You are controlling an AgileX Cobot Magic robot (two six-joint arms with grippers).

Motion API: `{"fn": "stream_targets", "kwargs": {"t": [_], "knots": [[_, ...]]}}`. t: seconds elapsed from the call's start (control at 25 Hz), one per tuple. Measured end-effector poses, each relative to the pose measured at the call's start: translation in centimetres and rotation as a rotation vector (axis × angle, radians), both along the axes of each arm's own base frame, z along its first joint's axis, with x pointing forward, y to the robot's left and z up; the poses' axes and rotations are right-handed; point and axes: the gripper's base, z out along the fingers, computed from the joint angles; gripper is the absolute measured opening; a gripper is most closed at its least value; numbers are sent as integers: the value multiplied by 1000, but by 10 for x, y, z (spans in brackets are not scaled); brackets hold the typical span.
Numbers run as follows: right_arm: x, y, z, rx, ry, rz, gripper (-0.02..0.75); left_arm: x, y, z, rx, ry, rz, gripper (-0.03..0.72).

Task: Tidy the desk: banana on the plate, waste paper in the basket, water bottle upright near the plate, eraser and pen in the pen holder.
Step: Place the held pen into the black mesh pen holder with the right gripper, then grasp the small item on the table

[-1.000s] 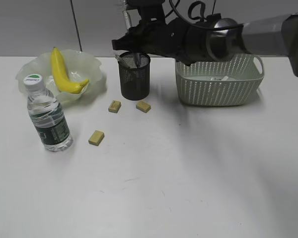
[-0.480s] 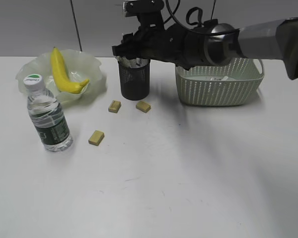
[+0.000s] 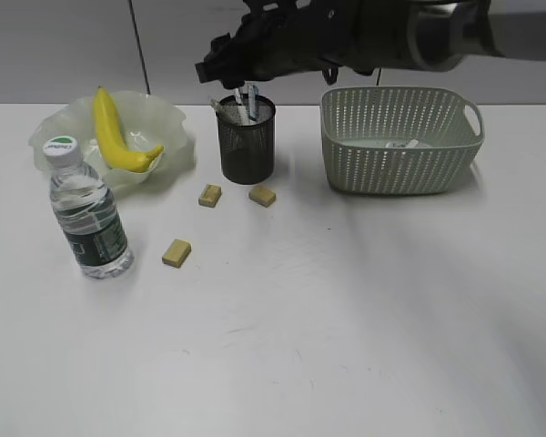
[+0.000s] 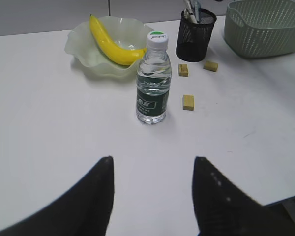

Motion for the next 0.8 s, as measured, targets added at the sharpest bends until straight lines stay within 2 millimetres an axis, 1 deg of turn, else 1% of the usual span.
{"fn": "stream_targets", "kwargs": {"t": [0.12, 0.24, 0.32, 0.4, 0.48, 0.68, 0.8], "knots": [[-9, -1, 22, -16, 14, 49, 417, 0, 0, 0, 0, 0, 0, 384], [-20, -4, 37, -80, 52, 119, 417, 0, 0, 0, 0, 0, 0, 384], [-27, -8, 43, -139, 98, 144, 417, 0, 0, 0, 0, 0, 0, 384], [-33, -15, 46, -164, 187, 109, 417, 0, 0, 0, 0, 0, 0, 384], [-39, -25, 46, -251, 272, 61, 417, 0, 0, 0, 0, 0, 0, 384], [-60, -47, 36, -467, 554, -2, 417, 0, 0, 0, 0, 0, 0, 384], [-74, -58, 36, -547, 676, -7, 417, 0, 0, 0, 0, 0, 0, 384]]}}
